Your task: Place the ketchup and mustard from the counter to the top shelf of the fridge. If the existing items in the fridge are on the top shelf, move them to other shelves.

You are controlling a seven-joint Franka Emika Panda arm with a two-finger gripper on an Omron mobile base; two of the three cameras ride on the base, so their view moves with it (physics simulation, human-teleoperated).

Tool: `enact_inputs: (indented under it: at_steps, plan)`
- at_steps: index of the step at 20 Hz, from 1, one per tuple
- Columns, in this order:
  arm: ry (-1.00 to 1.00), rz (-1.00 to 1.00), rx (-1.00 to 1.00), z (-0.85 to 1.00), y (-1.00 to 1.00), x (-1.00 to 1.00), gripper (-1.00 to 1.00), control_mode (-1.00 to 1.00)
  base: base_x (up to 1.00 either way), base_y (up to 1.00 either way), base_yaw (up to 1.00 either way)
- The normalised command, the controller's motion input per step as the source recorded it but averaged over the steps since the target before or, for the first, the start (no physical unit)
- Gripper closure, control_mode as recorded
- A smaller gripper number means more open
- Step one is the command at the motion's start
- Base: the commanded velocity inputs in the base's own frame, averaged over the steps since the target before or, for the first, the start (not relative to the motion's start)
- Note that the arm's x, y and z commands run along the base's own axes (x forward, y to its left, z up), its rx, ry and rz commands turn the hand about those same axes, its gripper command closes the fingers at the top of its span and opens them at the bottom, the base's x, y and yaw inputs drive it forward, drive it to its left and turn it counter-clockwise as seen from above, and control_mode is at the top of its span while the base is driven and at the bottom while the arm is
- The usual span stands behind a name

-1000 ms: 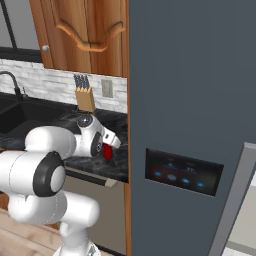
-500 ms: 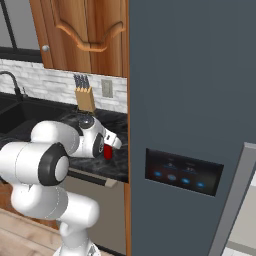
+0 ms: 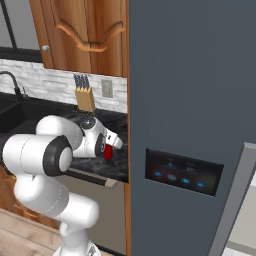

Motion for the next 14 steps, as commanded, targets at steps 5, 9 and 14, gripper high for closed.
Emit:
enact_inputs:
  at_steps: [5,9,14]
  plan:
    - [0.00,0.00,-0.01,-0.12,0.00,0.04,1.00,-1.00,0.00,0.00,0.00]
    - [0.00,0.00,0.00,0.00,0.00,0.01,1.00,-1.00,0.00,0.00,0.00]
    - [0.00,0.00,0.00,0.40,0.00,-0.30,1.00,-1.00,0.00,0.00,0.00]
